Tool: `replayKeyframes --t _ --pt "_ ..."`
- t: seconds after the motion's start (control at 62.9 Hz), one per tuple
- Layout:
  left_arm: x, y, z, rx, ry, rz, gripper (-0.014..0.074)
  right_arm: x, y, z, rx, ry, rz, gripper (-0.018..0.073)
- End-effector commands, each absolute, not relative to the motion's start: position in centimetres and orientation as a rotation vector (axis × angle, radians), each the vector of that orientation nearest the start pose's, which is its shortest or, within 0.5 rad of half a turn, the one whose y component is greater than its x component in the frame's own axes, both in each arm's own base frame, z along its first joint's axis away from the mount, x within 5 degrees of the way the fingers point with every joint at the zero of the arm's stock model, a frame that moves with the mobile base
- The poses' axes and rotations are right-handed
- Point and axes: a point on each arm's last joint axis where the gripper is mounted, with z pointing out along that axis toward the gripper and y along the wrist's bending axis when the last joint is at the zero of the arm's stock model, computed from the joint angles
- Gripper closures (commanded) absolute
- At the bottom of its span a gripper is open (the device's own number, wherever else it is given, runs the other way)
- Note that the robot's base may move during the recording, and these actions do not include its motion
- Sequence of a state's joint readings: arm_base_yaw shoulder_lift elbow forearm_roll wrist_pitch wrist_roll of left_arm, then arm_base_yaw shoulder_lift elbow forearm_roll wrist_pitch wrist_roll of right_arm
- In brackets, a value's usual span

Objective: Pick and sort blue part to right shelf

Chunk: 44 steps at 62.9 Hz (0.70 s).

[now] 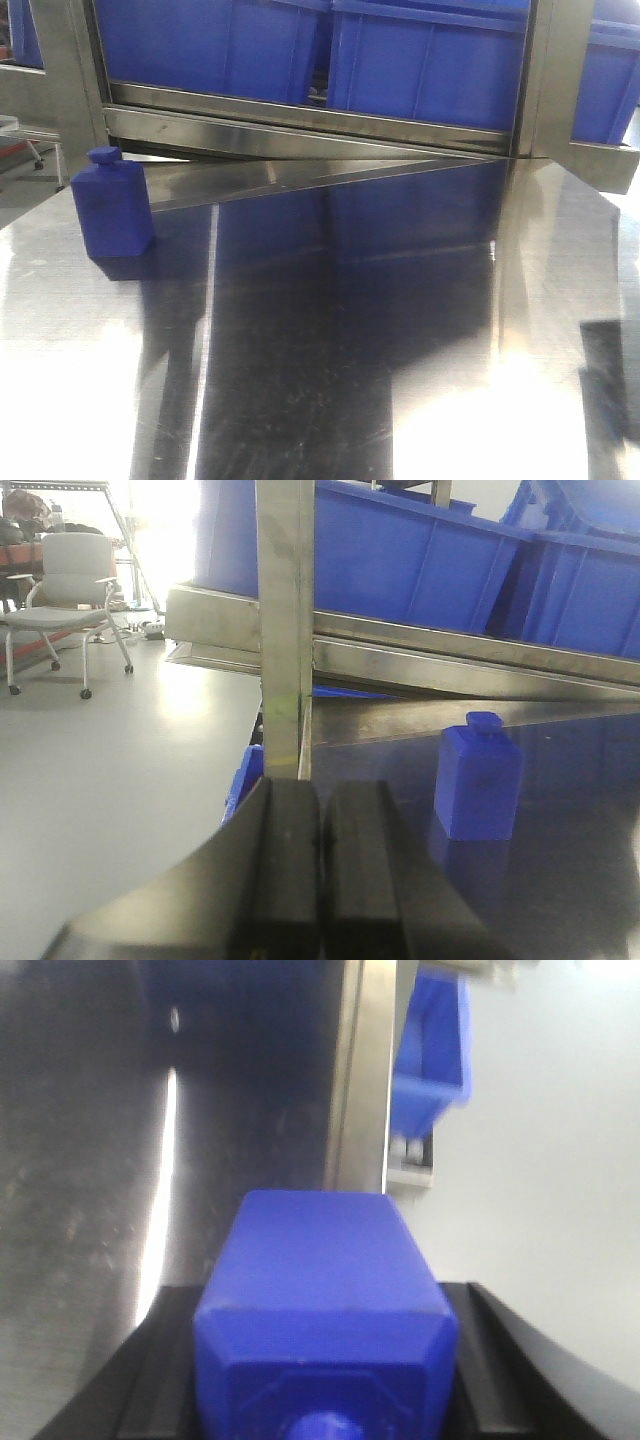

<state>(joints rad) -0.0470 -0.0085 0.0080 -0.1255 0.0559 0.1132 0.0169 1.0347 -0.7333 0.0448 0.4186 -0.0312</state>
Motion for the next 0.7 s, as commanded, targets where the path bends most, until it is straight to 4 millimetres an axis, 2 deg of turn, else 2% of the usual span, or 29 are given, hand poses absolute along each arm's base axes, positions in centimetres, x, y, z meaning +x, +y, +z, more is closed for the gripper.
replayKeyframes --t 0.0,0.127,0.461,0.684 --pt "5.5 -0.3 20.7 0.013 1.458 -0.067 0.0473 20.1 0.3 32.3 -0.016 1.986 0.018 0.0261" --pt "5.5 -0.3 20.7 0.013 1.458 -0.067 0.0473 17.8 0.2 32.5 -0.019 1.887 0.01 0.0261" --pt "5.5 -0.3 20.7 0.013 1.458 -0.067 0.0473 12.8 0.2 32.0 -0.019 1.767 0.009 0.0261" --pt "5.5 -0.3 20.7 0.013 1.458 -0.067 0.0473 11.0 0.2 32.4 -0.019 1.7 0.009 0.0261"
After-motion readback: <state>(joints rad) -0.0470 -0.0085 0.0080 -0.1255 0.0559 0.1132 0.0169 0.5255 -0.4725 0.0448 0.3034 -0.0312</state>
